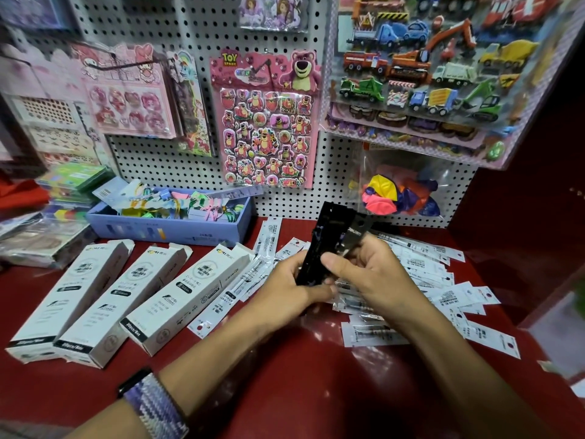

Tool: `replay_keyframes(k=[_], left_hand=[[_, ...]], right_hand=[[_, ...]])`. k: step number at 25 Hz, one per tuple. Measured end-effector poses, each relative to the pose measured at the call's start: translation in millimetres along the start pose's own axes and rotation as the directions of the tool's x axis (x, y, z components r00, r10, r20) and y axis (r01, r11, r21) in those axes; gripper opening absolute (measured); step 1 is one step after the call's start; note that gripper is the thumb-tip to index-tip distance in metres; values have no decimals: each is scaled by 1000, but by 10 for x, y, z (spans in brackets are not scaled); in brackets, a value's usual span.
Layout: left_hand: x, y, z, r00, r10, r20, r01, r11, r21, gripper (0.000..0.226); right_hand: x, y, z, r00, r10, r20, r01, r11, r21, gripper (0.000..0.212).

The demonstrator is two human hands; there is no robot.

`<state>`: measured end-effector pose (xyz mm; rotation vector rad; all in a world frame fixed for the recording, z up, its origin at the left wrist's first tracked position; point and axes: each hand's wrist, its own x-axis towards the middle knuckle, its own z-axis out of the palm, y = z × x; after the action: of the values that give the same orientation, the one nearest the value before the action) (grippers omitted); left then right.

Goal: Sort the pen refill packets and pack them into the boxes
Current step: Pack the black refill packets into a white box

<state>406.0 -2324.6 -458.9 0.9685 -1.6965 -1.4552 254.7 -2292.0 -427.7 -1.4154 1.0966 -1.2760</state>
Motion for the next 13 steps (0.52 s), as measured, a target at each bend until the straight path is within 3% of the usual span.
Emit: replay_keyframes(k=[2, 5, 7, 9, 11, 13], left_hand=[[13, -62, -54, 999, 29, 24, -32, 994, 109, 18], [-77, -64, -62, 991, -68, 117, 44, 980, 196, 25], [-103, 54, -164, 981, -72, 182, 29, 974, 226, 32], [-59, 120, -429, 986, -51, 162, -10, 933, 359, 43], [0, 82, -754, 999, 30, 24, -38, 729, 684, 46], [15, -48, -1020, 993, 17, -113, 95, 430, 898, 55]], right_hand=[[-11, 42, 40, 999, 21, 26, -21, 1000, -8, 19], [-32, 67, 113, 998, 41, 49, -34, 991, -128, 13], [-18, 41, 107, 997, 33, -75, -38, 997, -62, 7], [8, -9, 23, 969, 43, -242, -35, 999, 35, 5], [15, -64, -81, 930, 115, -350, -54, 982, 182, 6], [12, -89, -146, 901, 185, -392, -64, 951, 302, 18]])
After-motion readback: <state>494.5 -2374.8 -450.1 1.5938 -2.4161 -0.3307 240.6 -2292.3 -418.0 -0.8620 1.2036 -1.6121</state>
